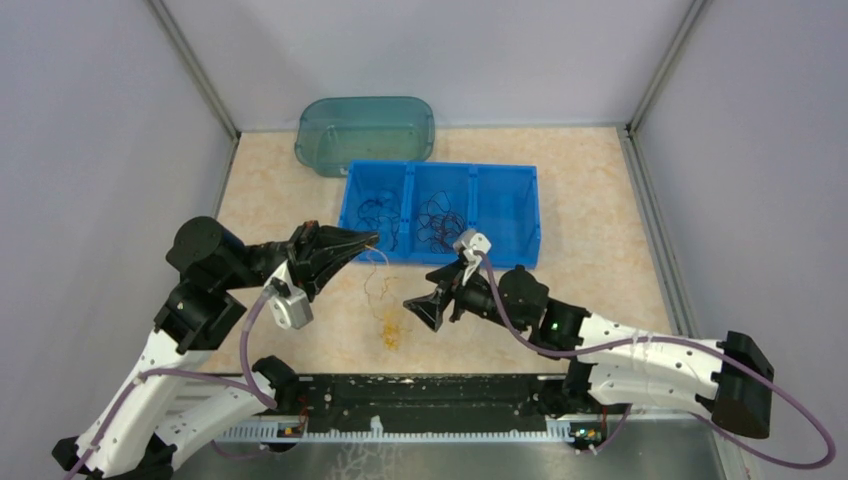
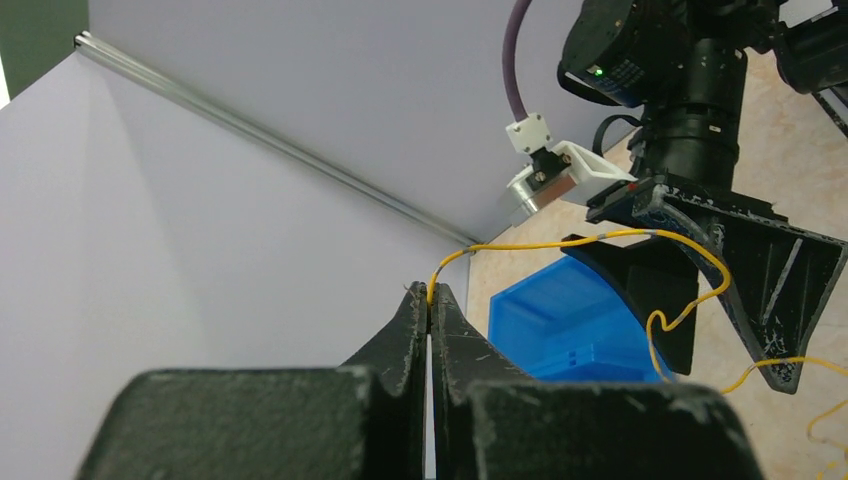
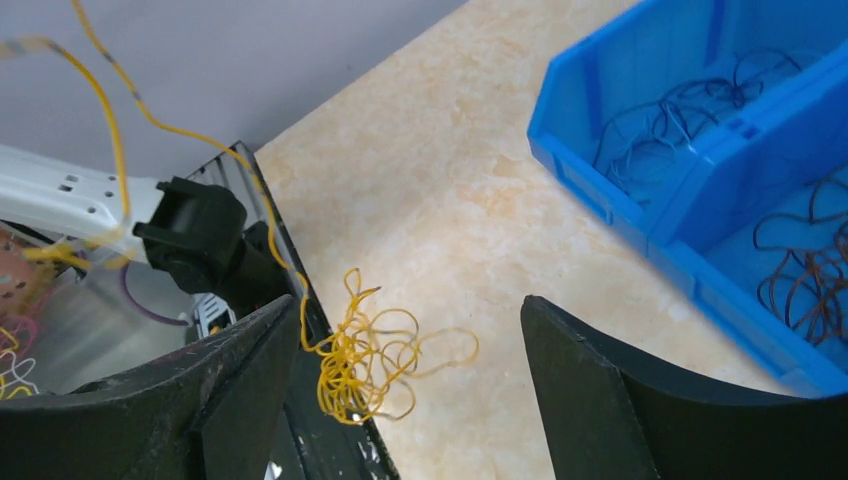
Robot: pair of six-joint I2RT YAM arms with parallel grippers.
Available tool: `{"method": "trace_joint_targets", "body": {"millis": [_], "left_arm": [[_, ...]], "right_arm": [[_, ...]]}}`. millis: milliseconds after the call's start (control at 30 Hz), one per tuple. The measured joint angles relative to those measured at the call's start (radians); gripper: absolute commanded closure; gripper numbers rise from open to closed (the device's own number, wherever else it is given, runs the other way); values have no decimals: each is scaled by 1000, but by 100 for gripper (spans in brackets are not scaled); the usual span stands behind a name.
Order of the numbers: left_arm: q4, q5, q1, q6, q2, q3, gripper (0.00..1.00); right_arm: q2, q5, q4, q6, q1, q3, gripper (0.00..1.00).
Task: Untangle the cables
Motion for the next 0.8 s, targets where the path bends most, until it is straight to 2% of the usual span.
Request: {"method": "trace_joint_targets", "body": {"millis": [167,467,567,800], "left_arm": [[-6,6,0,-2,3,0,100],[-12,8,0,-7,15,10,100],[-12,9,0,-10,19,17,100],[-10,13,0,-35,35,63,100]], "right_arm": [[53,-85,-5,-58,0,98,18],[280,-214,92,-74,4,232,21],[329,-225,158,-58,5,232,27],[401,-227,337,29,5,232,50]]}}
